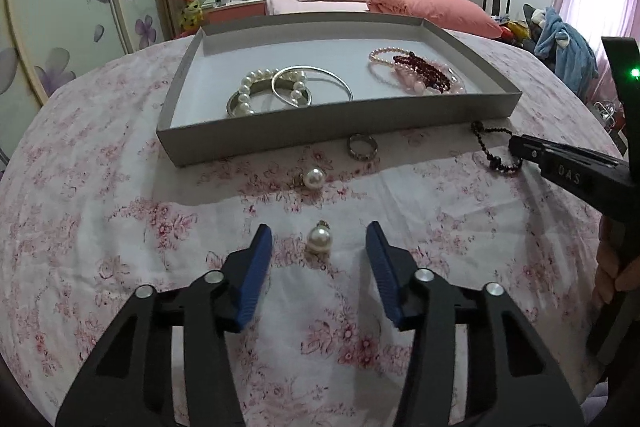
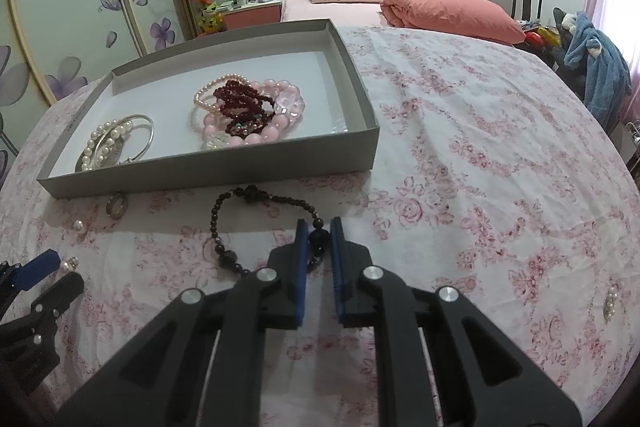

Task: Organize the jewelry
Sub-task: 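Grasp a loose pearl stud with the left tool, then carry the black bracelet with the right tool while the left tool carries the pearl over the tray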

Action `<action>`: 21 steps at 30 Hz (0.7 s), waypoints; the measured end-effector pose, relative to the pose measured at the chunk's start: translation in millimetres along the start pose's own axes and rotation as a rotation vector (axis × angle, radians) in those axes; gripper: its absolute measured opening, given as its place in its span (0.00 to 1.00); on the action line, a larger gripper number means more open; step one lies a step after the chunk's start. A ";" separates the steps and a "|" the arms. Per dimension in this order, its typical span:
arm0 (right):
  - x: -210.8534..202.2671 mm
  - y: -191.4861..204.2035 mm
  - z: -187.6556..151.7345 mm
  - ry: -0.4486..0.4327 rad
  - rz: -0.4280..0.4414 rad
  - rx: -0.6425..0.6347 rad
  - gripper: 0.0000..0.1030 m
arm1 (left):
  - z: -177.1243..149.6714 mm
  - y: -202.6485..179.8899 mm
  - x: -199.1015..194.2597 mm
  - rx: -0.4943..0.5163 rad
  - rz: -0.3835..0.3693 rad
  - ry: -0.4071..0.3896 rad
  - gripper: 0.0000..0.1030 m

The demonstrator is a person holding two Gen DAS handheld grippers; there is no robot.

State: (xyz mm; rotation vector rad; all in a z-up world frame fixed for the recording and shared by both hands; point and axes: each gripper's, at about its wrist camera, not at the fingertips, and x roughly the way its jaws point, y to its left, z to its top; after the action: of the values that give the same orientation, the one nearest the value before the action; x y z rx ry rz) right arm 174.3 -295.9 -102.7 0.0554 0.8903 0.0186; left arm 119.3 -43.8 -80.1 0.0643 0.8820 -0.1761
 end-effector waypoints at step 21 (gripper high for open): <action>-0.2 2.5 -0.1 0.000 0.003 0.000 0.12 | -0.5 33.2 -4.7 -0.018 0.016 0.002 0.14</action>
State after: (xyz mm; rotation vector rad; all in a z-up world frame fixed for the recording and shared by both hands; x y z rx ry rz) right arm 174.0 -293.4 -102.5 0.0568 0.8906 0.0211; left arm 122.0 -10.6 -77.3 0.0542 0.8843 -0.1531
